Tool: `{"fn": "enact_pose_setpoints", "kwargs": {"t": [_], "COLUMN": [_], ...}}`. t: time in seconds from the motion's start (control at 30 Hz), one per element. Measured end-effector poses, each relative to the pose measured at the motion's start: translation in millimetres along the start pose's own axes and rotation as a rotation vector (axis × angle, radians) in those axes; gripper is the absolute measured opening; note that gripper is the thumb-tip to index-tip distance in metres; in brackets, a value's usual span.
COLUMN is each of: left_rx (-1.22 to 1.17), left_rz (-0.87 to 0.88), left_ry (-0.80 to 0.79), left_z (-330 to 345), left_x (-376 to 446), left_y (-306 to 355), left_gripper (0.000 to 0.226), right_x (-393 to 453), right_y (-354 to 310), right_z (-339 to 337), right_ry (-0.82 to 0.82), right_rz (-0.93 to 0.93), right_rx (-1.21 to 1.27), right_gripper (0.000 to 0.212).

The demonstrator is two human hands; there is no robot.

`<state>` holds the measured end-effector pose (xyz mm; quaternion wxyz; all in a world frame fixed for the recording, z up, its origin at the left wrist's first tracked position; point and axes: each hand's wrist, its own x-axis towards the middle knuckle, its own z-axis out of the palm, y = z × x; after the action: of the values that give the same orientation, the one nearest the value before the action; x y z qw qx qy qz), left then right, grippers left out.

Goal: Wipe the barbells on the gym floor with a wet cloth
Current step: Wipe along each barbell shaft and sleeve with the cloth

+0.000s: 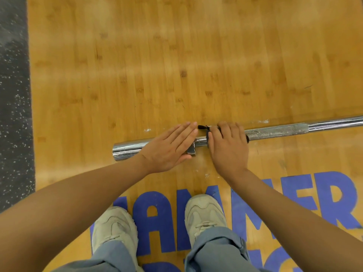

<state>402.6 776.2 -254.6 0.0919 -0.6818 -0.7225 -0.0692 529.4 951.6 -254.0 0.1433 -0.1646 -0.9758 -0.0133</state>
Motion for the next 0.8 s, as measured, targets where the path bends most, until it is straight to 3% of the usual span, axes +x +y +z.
{"fn": "enact_pose_setpoints", "kwargs": {"t": [0.1,0.23,0.33,0.47,0.63,0.8], "left_rx": [-0.020,-0.023,-0.030,-0.023,-0.020,-0.028], "left_rz": [-0.026,-0.048,-0.064,-0.063,-0.067,-0.072], "left_ry": [0.007,0.001,-0.004,0.008,0.019,0.021], "left_z": [0,-1,1,2,0,1], "left_x": [1,-1,-1,1,0,-1], "left_y": [3,2,3,4,5,5], "left_gripper": [0.063,0.065,0.065,0.063,0.062,0.062], "right_x": [3,6,3,7,4,-8], "right_y": [-24,4,27,8,23,60], "right_z": [5,5,1,2,-3,-9], "right_ry": [0.019,0.022,0.023,0.024,-0.060,-0.064], "right_rz": [-0.092,-0.287,-0.214,-0.087,-0.321,-0.214], "right_rx": [0.042,0.033,0.009,0.025,0.024,-0.031], "right_gripper": [0.030,0.039,0.041,0.031,0.040,0.043]}}
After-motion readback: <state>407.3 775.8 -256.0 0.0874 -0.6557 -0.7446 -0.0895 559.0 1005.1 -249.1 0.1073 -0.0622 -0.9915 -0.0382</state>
